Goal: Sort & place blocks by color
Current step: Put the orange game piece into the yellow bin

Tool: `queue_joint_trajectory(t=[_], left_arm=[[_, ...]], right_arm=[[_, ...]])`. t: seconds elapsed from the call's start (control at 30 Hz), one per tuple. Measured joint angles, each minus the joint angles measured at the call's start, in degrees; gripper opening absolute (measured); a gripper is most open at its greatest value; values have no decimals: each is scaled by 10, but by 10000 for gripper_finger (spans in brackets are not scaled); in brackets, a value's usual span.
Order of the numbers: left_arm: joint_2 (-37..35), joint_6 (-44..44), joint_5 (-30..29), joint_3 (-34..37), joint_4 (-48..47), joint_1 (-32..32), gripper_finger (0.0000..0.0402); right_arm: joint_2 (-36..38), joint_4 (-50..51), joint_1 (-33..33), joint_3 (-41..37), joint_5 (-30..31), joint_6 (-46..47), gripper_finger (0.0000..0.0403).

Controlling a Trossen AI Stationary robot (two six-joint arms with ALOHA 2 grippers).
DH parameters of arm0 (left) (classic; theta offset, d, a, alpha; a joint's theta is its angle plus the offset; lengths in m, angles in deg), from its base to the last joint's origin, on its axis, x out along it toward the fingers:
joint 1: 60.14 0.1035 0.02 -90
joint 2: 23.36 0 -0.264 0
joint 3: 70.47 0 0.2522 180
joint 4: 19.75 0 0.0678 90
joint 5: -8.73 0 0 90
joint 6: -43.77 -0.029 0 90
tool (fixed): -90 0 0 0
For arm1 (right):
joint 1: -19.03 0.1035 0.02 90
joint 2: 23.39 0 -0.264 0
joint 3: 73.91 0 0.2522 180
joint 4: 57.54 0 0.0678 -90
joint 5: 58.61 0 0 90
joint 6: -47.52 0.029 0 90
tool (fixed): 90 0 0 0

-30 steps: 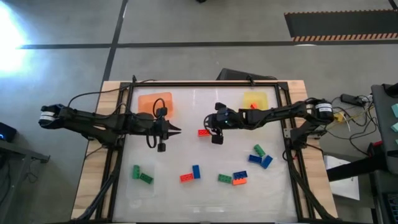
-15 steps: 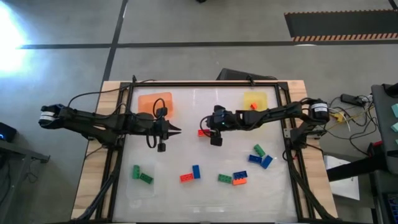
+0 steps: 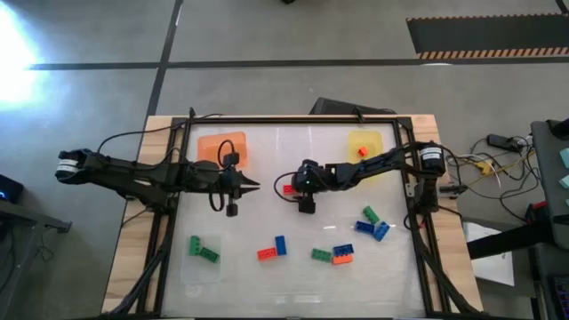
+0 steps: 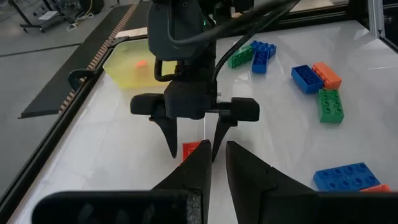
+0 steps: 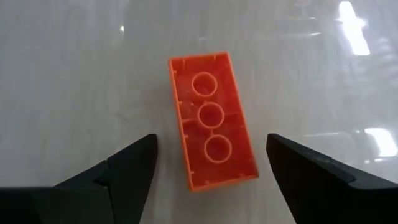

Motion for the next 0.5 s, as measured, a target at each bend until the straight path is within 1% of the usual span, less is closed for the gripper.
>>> queue_joint_trajectory(t=[0.17, 0.3, 0.43, 0.47, 0.5], left_arm=[[1, 0, 0, 0, 7, 0, 31], [1, -1, -5, 0, 13, 0, 31], [1, -6, -10, 0, 27, 0, 31], [1, -13, -10, -1, 28, 0, 31], [1, -21, -11, -2, 29, 0, 31]], right_arm=[[-12, -1, 1, 14, -4, -1, 252], [-10, 3, 1, 20, -4, 3, 198], [-8, 6, 1, 32, 0, 14, 127], [-8, 8, 1, 34, 0, 14, 118], [-8, 13, 1, 38, 3, 15, 118]])
